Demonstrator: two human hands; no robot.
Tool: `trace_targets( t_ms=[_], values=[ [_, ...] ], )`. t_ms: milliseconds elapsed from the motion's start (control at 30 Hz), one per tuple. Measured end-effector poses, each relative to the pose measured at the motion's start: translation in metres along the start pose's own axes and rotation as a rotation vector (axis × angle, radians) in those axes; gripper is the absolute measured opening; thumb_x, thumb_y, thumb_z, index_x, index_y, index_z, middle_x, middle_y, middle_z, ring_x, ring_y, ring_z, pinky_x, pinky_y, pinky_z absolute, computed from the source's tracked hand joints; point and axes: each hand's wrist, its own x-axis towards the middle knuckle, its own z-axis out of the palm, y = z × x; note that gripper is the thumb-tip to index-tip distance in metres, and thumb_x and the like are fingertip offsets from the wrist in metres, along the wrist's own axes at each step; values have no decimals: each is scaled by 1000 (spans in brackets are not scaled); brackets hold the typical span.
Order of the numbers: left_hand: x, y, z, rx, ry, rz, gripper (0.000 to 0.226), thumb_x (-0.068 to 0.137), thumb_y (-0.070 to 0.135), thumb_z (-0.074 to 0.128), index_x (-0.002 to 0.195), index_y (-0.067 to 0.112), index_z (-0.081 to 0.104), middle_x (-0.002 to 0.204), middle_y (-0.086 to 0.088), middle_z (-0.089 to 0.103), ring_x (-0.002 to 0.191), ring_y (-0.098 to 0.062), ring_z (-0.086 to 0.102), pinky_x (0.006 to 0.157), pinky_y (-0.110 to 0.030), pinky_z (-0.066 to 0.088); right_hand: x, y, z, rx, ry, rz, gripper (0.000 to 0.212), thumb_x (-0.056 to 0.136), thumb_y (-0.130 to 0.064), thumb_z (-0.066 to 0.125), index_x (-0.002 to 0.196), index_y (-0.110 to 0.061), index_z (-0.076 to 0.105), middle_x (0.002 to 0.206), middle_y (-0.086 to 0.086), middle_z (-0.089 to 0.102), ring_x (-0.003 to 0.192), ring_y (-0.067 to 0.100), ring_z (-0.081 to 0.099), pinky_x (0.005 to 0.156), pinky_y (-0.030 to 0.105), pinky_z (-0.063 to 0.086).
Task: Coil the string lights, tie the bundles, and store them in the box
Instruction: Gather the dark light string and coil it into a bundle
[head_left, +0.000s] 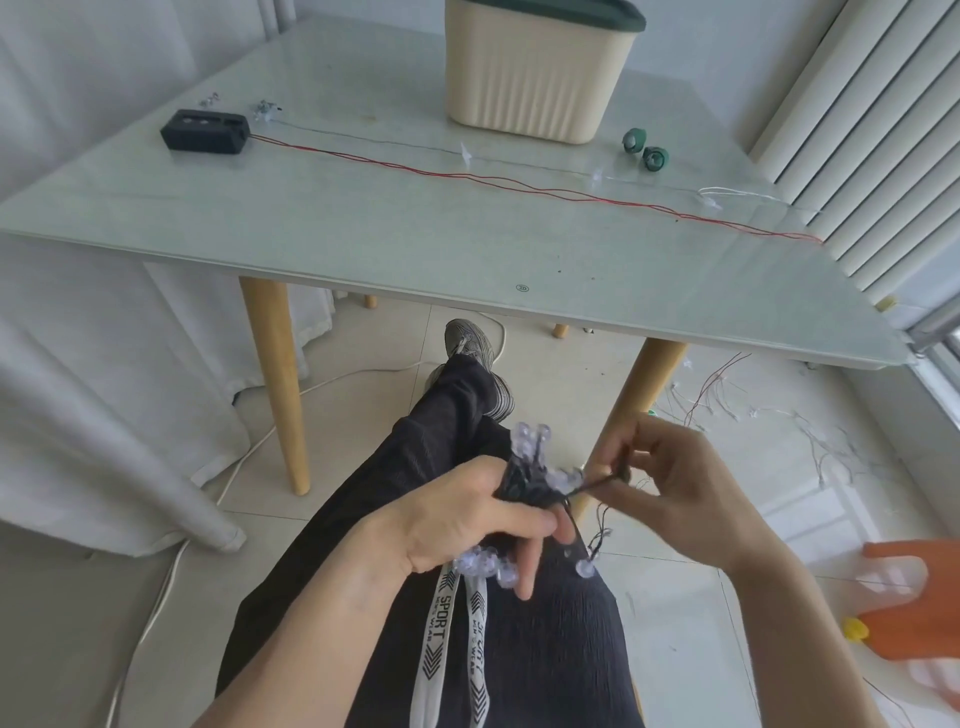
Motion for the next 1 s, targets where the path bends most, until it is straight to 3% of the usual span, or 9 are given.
trace_targets(
  t_ms=[100, 200, 267, 400, 533, 700, 800, 867, 1000],
  values=[
    [0, 3, -5, -279, 106, 101, 22, 90, 7, 53, 87, -12, 63, 59, -8, 63, 58, -25, 65, 66, -27, 50, 1, 13, 5, 298, -42, 117, 29, 79, -21, 85, 100, -12, 67, 68, 10, 52, 60, 24, 56, 67, 47, 53],
    [0, 10, -5, -619, 259, 206, 13, 84, 5, 57, 81, 4, 70, 61, -10, 63, 59, -27, 66, 59, -30, 53, -2, 20, 19, 335, -124, 235, 31, 90, -23, 75, 118, -18, 63, 77, 8, 54, 50, 26, 44, 44, 30, 42],
    [-1, 12, -9, -752, 351, 280, 22, 85, 9, 52, 76, 6, 72, 64, -8, 66, 64, -26, 70, 59, -28, 55, -4, 19, 23, 274, -85, 255, 23, 94, -28, 65, 111, -14, 66, 70, 4, 54, 51, 21, 41, 46, 25, 37],
    [-3, 9, -21, -878, 452, 391, 27, 88, 15, 47, 77, 9, 71, 84, -12, 75, 93, -32, 73, 74, -30, 60, -10, 17, 23, 138, -46, 264, 33, 93, -42, 60, 84, -12, 70, 52, -5, 48, 51, 12, 41, 56, 22, 36],
    [1, 6, -21, -831, 366, 327, 19, 94, 20, 43, 84, 8, 54, 131, -28, 60, 122, -39, 60, 99, -38, 53, -15, 6, 29, -128, -212, 204, 21, 96, -34, 64, 77, -27, 70, 58, -11, 54, 55, 5, 45, 59, 23, 39],
    [2, 0, -13, -567, 220, 115, 20, 93, 25, 53, 89, 5, 55, 128, -31, 60, 117, -43, 61, 96, -40, 54, -19, -25, 29, -209, -367, 109, 14, 93, -31, 69, 81, -26, 75, 72, -15, 68, 67, -1, 57, 66, 22, 46],
    [1, -2, -3, -477, 160, 56, 24, 91, 23, 56, 86, 4, 71, 122, -30, 64, 109, -39, 65, 98, -44, 51, -21, -39, 24, -21, -293, 88, 14, 93, -12, 69, 84, -17, 78, 92, -26, 74, 105, -11, 64, 83, 13, 51],
    [2, -1, 2, -446, 196, 38, 23, 87, 23, 61, 82, 9, 78, 106, -25, 71, 98, -33, 68, 93, -39, 52, -20, -42, 22, -111, -164, 42, 18, 90, -13, 71, 80, -26, 78, 84, -24, 73, 87, -7, 67, 72, 12, 49],
    [3, 1, 6, -417, 148, 39, 27, 89, 25, 65, 91, -2, 71, 96, -30, 67, 92, -37, 65, 86, -39, 53, -14, -37, 19, -334, -86, -63, 19, 87, -22, 70, 72, -33, 76, 70, -5, 61, 66, 17, 54, 63, 33, 47]
  ],
)
